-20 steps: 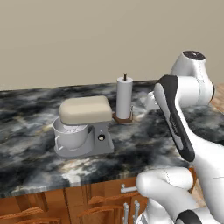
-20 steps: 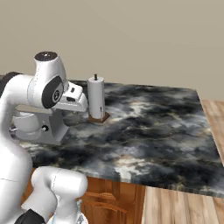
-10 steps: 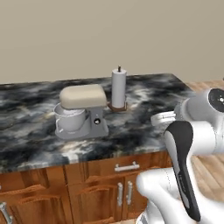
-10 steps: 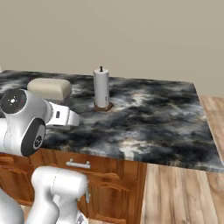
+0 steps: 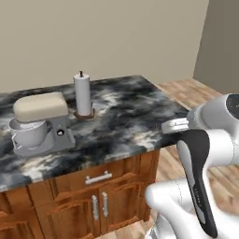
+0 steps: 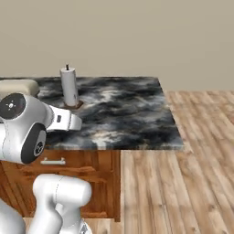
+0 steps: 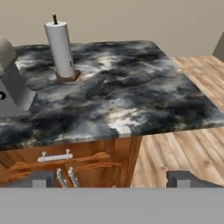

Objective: Navigate to the coffee machine.

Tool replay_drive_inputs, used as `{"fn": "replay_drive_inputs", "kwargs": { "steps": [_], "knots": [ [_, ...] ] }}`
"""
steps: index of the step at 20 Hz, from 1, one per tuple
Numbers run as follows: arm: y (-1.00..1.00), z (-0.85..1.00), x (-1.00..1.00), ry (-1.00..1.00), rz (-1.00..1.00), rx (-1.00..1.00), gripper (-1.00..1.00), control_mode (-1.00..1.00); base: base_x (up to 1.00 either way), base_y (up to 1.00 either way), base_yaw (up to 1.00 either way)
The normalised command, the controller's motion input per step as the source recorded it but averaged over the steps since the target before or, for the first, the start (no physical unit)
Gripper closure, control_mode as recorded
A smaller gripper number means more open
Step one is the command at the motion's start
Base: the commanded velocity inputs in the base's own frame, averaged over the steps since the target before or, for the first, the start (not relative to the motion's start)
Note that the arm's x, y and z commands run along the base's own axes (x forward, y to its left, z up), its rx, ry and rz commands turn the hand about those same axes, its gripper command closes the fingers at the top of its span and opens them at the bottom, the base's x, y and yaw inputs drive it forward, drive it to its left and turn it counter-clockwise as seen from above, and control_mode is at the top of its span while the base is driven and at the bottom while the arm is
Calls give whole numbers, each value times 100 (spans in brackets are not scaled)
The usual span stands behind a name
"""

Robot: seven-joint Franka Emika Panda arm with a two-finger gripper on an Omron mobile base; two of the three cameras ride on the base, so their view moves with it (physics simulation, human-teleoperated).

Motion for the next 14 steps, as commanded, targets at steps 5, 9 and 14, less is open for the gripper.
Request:
{"fn": "replay_drive_inputs", "kwargs": {
  "steps": [5, 9, 14],
  "knots": [
    [0, 0, 0, 0, 0, 0, -100, 100, 2, 2, -99],
    [0, 0, 0, 0, 0, 0, -100, 100, 0, 0, -100],
    [0, 0, 0, 0, 0, 0, -100, 100, 0, 0, -100]
  ]
}}
